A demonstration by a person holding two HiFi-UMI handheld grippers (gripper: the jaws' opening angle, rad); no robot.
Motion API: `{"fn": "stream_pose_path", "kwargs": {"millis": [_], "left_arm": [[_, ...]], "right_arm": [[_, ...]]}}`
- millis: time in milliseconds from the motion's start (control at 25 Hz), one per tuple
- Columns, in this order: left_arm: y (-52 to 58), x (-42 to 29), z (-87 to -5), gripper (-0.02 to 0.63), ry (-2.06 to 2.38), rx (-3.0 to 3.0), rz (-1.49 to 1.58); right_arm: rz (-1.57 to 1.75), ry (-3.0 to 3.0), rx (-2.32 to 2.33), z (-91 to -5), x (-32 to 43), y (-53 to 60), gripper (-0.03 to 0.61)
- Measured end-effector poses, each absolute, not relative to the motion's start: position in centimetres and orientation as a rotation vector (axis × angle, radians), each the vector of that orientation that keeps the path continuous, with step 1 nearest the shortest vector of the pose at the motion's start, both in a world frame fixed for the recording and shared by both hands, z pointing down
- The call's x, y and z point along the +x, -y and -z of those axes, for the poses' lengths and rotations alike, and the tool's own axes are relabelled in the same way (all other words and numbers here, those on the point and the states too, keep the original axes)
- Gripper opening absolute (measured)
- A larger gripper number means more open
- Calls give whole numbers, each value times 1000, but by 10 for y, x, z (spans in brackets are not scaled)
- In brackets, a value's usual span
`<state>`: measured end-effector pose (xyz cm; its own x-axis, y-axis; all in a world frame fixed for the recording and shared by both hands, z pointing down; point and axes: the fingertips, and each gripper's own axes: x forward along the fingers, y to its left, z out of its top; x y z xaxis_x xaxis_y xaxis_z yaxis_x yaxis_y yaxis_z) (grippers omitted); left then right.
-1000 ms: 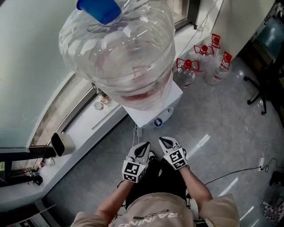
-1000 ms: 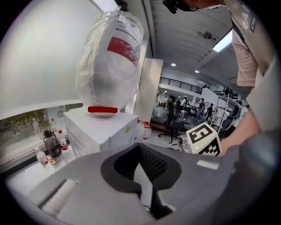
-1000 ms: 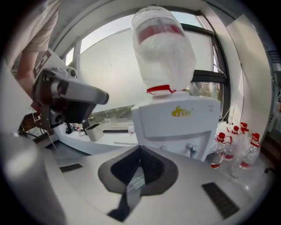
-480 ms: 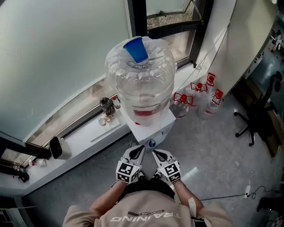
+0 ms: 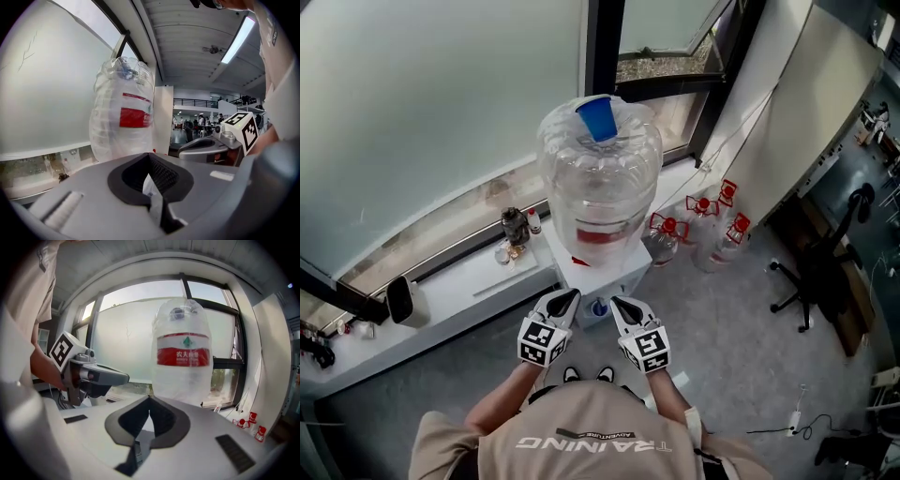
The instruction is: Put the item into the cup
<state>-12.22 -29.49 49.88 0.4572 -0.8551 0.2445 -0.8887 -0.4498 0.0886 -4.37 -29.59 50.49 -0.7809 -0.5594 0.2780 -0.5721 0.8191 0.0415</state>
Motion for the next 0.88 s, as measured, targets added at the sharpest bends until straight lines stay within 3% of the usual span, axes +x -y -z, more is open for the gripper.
{"fn": "stream_pose_path", "kwargs": {"millis": [440, 880], "left_arm": [[316, -127, -427, 8, 1631, 2599, -114], [326, -120, -410, 8, 1621, 2640, -67]], "right_arm": [[66, 2819, 948, -439, -42, 311, 11], [94, 2798, 1058, -416, -25, 315, 11]]}}
